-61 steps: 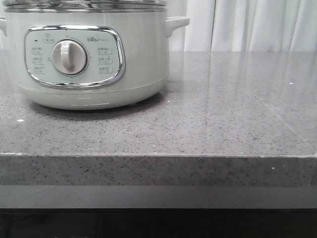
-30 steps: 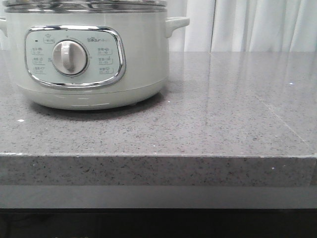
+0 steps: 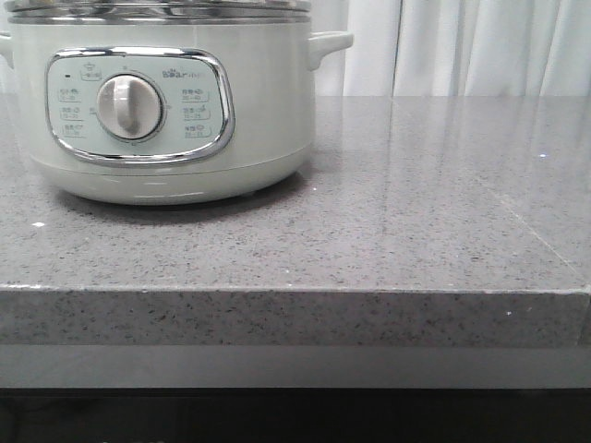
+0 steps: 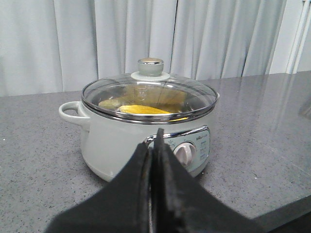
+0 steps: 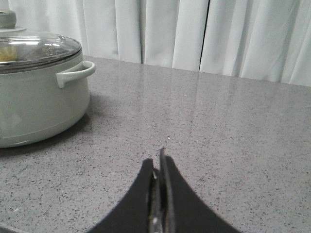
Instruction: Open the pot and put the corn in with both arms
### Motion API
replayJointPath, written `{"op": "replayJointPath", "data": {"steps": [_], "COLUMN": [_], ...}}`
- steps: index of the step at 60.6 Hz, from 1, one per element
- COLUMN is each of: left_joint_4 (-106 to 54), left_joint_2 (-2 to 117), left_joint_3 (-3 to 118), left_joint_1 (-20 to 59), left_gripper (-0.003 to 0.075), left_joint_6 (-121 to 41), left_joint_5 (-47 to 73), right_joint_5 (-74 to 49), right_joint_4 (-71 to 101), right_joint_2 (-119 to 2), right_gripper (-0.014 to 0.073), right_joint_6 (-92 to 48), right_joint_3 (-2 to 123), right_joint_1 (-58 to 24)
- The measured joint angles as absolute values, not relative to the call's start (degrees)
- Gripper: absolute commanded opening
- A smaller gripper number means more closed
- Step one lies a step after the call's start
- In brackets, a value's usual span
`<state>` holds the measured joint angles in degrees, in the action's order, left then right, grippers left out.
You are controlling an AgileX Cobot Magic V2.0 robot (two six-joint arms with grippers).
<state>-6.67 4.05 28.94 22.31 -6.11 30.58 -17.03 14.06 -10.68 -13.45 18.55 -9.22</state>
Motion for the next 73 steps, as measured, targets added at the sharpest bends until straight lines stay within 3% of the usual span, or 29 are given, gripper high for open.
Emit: {"op": "replayJointPath", "data": {"steps": [21, 46, 73], "left_joint_4": [-6.1, -5.7, -6.6], "left_joint_2": [3.6, -0.3, -0.3], "left_joint_3": [27.6, 10.9, -0.4], "left_joint_1": [22.1, 5.0, 2.7], "left_gripper": [-0.0018, -0.0018, -0.0018], "left_joint_6": [-6.1, -6.1, -6.1], "left_joint_5": [30.1, 22.2, 13.8], "right_joint_5": [-17.0, -17.0, -17.0], "right_joint_4": [14.1, 14.1, 14.1], "right_joint_2": [-10.7, -10.7, -10.7], "right_gripper": [-0.0069, -0.0069, -0.0069], "right_joint_6": [-13.5, -13.5, -13.5], "right_joint_3": [18.5, 18.5, 18.5], "right_joint_1": [-9.2, -9.2, -9.2]}}
